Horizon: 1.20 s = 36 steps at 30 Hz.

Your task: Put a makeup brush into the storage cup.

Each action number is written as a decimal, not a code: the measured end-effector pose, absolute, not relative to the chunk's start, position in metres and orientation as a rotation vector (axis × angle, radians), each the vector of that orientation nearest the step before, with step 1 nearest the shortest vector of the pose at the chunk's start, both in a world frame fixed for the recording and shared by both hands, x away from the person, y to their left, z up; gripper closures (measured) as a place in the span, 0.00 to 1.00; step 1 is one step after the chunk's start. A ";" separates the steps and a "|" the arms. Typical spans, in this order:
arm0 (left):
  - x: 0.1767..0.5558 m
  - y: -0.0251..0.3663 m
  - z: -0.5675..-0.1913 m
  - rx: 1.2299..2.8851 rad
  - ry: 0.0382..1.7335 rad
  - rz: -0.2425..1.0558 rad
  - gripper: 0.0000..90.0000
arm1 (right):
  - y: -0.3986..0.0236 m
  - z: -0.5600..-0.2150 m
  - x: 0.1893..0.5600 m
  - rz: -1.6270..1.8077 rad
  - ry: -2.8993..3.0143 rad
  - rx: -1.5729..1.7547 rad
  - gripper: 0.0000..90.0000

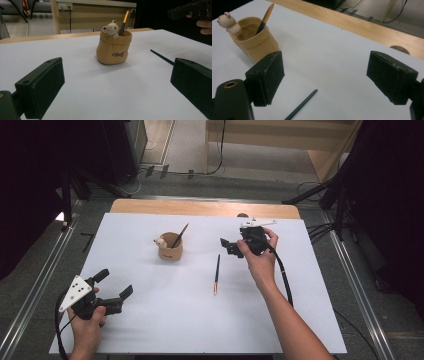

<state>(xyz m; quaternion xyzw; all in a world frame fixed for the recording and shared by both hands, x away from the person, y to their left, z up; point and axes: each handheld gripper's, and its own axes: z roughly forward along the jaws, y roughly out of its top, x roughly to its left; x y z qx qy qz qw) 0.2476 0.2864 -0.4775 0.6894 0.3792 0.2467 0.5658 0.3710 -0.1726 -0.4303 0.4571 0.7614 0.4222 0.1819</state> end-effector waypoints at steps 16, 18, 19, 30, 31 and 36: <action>0.247 0.284 -0.477 1.639 0.880 0.594 0.00 | -0.157 -0.442 0.379 0.946 2.404 1.385 0.17; 0.247 0.284 -0.477 1.641 0.881 0.597 0.00 | -0.155 -0.443 0.379 0.924 2.428 1.387 0.17; 0.246 0.284 -0.477 1.642 0.881 0.598 0.00 | -0.154 -0.444 0.379 0.909 2.441 1.380 0.17; 0.246 0.282 -0.477 1.649 0.876 0.599 0.00 | -0.142 -0.453 0.382 0.778 2.571 1.406 0.16; 0.246 0.282 -0.477 1.649 0.876 0.599 0.00 | -0.141 -0.455 0.382 0.765 2.579 1.407 0.16; 0.246 0.282 -0.477 1.651 0.874 0.599 0.00 | -0.137 -0.458 0.383 0.719 2.623 1.427 0.16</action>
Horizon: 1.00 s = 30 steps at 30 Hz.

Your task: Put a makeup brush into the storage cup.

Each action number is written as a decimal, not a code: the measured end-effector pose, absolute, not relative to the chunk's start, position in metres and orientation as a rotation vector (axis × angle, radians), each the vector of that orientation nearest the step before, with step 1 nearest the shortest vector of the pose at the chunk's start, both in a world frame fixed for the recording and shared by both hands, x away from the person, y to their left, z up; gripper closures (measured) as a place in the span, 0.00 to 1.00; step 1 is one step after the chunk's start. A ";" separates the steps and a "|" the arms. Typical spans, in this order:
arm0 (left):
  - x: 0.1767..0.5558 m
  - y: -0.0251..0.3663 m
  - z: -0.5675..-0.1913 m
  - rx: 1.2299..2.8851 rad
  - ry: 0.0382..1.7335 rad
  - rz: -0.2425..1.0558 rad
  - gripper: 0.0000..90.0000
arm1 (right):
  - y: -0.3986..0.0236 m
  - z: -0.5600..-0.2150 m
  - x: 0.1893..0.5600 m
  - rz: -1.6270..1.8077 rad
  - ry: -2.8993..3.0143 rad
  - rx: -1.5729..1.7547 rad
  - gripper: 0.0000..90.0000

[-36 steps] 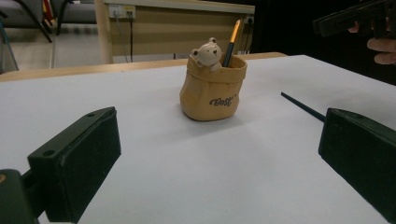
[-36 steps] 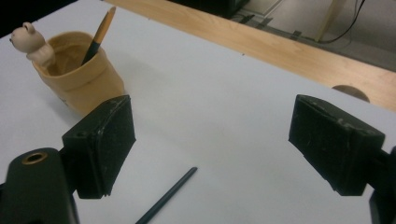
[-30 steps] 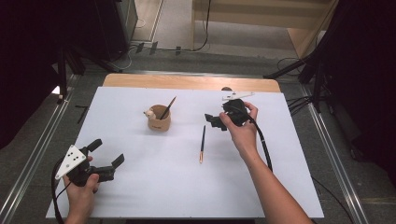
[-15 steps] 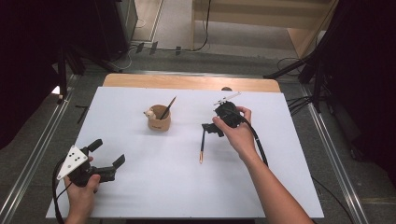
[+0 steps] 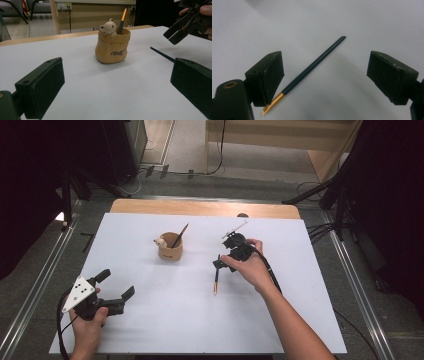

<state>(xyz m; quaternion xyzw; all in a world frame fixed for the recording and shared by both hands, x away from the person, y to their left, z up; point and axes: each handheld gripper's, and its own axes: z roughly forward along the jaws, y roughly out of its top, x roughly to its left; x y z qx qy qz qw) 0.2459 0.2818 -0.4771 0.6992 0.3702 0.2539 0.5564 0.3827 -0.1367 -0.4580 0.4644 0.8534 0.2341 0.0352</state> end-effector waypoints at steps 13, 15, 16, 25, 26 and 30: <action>0.246 0.282 -0.478 1.656 0.873 0.597 0.00 | -0.122 -0.466 0.386 0.542 2.690 1.488 0.16; 0.247 0.282 -0.478 1.656 0.873 0.596 0.00 | -0.121 -0.467 0.386 0.531 2.694 1.488 0.16; 0.246 0.282 -0.477 1.656 0.874 0.598 0.00 | -0.119 -0.468 0.386 0.507 2.697 1.508 0.16; 0.247 0.282 -0.478 1.656 0.873 0.597 0.00 | -0.112 -0.471 0.385 0.455 2.717 1.580 0.28; 0.247 0.281 -0.478 1.655 0.872 0.594 0.00 | -0.112 -0.471 0.385 0.455 2.717 1.580 0.28; 0.247 0.280 -0.478 1.657 0.874 0.594 0.00 | -0.106 -0.473 0.382 0.381 2.746 1.579 0.38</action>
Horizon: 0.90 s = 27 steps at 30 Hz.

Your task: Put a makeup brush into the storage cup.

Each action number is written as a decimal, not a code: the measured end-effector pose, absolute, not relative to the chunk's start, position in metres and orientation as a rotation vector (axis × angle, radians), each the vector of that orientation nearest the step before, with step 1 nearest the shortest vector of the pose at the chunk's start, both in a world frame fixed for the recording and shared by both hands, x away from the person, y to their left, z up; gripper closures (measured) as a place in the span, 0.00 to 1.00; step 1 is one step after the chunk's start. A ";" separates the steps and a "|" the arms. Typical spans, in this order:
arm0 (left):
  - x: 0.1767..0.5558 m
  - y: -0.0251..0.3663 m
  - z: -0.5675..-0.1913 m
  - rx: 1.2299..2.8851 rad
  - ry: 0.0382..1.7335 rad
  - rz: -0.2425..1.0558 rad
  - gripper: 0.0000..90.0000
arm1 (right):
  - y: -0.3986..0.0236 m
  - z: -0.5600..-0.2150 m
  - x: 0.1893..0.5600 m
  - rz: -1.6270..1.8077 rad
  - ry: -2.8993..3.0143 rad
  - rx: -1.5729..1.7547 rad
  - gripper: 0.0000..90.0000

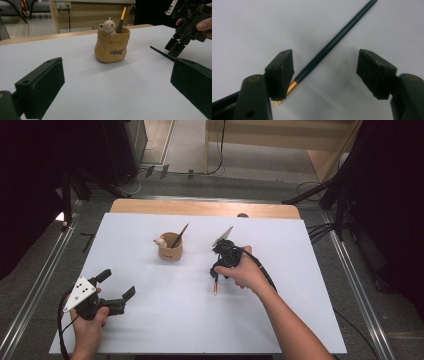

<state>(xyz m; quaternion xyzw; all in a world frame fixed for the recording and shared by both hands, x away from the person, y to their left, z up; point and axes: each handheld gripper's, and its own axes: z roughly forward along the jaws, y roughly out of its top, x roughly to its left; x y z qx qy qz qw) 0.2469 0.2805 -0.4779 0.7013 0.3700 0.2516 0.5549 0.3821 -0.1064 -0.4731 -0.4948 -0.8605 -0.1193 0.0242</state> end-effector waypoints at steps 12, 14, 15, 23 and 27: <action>0.247 0.280 -0.478 1.656 0.872 0.594 0.00 | -0.089 -0.476 0.379 -0.204 -2.698 -1.582 0.58; 0.247 0.280 -0.478 1.656 0.872 0.594 0.00 | -0.087 -0.476 0.378 -0.189 -2.726 -1.579 0.61; 0.247 0.279 -0.478 1.660 0.871 0.592 0.00 | -0.084 -0.476 0.377 -0.166 -2.750 -1.585 0.62; 0.247 0.274 -0.478 1.661 0.872 0.579 0.00 | -0.089 -0.475 0.379 -0.166 -2.704 -1.652 0.94; 0.248 0.268 -0.477 1.665 0.863 0.571 0.00 | -0.089 -0.475 0.379 -0.171 -2.709 -1.644 0.94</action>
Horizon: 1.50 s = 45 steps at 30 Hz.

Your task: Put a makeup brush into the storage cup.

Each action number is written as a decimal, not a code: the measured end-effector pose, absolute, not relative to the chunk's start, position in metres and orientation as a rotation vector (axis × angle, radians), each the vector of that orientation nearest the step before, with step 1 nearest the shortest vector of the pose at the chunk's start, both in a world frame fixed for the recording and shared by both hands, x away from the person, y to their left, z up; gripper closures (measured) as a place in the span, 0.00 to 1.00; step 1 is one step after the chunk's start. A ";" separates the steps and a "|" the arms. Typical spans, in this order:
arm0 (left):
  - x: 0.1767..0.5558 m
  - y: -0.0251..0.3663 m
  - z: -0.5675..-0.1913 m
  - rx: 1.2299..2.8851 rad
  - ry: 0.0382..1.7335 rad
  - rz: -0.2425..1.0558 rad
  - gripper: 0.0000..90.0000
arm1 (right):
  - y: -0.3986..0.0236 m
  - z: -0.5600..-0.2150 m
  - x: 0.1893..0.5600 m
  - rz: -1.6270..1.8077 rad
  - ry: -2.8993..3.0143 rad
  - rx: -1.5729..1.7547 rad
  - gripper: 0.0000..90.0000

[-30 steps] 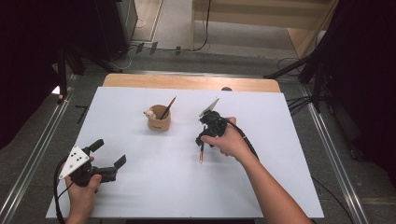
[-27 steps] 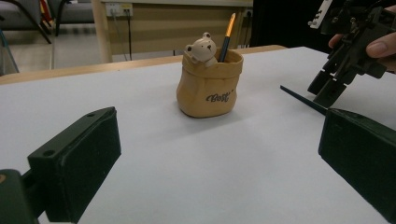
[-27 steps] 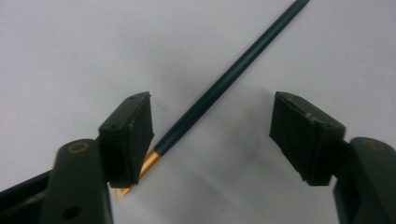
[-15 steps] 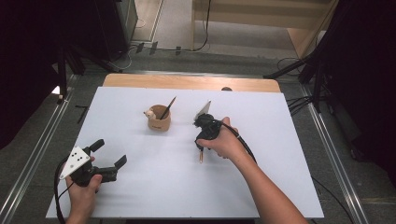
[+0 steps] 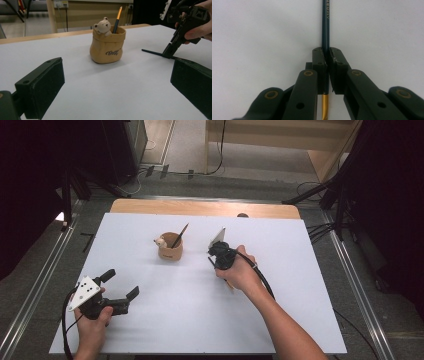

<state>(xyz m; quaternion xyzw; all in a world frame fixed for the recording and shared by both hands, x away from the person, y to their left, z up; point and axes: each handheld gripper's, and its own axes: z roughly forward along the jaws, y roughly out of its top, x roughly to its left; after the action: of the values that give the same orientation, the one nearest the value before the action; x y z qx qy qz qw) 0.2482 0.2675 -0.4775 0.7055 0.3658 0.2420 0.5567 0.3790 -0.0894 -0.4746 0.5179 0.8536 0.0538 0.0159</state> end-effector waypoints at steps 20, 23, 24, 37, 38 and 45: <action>0.269 0.212 -0.467 1.700 0.786 0.499 0.00 | -0.139 -0.449 0.340 0.705 2.436 1.446 0.95; 0.273 0.199 -0.465 1.710 0.766 0.486 0.00 | -0.151 -0.446 0.329 0.828 2.344 1.423 0.95; 0.273 0.199 -0.465 1.710 0.766 0.486 0.00 | -0.151 -0.446 0.329 0.828 2.344 1.423 0.95; 0.287 0.165 -0.459 1.707 0.724 0.450 0.00 | -0.177 -0.452 0.296 1.112 2.126 1.272 0.95; 0.288 0.163 -0.459 1.708 0.723 0.450 0.00 | -0.179 -0.452 0.294 1.135 2.122 1.270 0.95; 0.301 0.155 -0.456 1.696 0.725 0.406 0.00 | -0.193 -0.461 0.277 1.254 2.031 1.201 0.95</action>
<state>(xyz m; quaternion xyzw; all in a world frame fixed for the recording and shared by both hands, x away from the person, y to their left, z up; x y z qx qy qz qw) 0.3014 0.1553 -0.4555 0.7275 0.3111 0.1739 0.5862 0.2774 -0.1932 -0.4612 0.4371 0.7391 0.4565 0.2328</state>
